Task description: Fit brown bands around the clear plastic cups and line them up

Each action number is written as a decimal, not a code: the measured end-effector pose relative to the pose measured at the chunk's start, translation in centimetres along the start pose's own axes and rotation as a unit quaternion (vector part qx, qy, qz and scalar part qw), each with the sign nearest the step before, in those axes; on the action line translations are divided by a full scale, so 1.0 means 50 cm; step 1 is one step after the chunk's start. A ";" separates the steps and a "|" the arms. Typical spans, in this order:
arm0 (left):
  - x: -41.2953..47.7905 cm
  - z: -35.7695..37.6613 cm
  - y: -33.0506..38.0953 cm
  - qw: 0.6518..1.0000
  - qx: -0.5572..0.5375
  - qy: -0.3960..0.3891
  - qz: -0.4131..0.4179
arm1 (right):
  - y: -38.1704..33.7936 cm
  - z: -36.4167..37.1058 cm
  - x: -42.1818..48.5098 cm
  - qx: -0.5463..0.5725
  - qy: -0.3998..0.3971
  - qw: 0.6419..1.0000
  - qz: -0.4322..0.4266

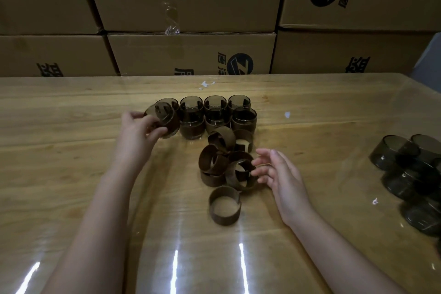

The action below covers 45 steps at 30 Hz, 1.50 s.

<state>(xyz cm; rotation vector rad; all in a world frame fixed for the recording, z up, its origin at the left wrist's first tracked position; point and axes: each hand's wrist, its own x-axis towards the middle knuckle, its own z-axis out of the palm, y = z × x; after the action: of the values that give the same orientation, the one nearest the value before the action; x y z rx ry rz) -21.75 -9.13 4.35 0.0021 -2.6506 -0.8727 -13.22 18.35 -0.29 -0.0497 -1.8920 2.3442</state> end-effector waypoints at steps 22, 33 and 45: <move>0.018 0.091 -0.072 0.983 -0.110 0.064 -0.132 | -0.005 0.004 -0.002 -0.019 0.013 1.000 0.020; 0.010 0.089 -0.081 0.980 -0.134 0.072 -0.125 | -0.010 0.006 -0.004 -0.008 0.007 1.000 0.023; -0.022 0.075 -0.078 0.995 -0.052 -0.016 -0.079 | -0.013 0.004 -0.005 0.000 0.007 0.999 0.033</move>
<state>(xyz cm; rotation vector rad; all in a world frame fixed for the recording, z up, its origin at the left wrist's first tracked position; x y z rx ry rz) -22.36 -10.00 -1.09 0.1767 -2.6602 -1.0693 -12.93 18.26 0.38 -0.1286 -1.9116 2.3798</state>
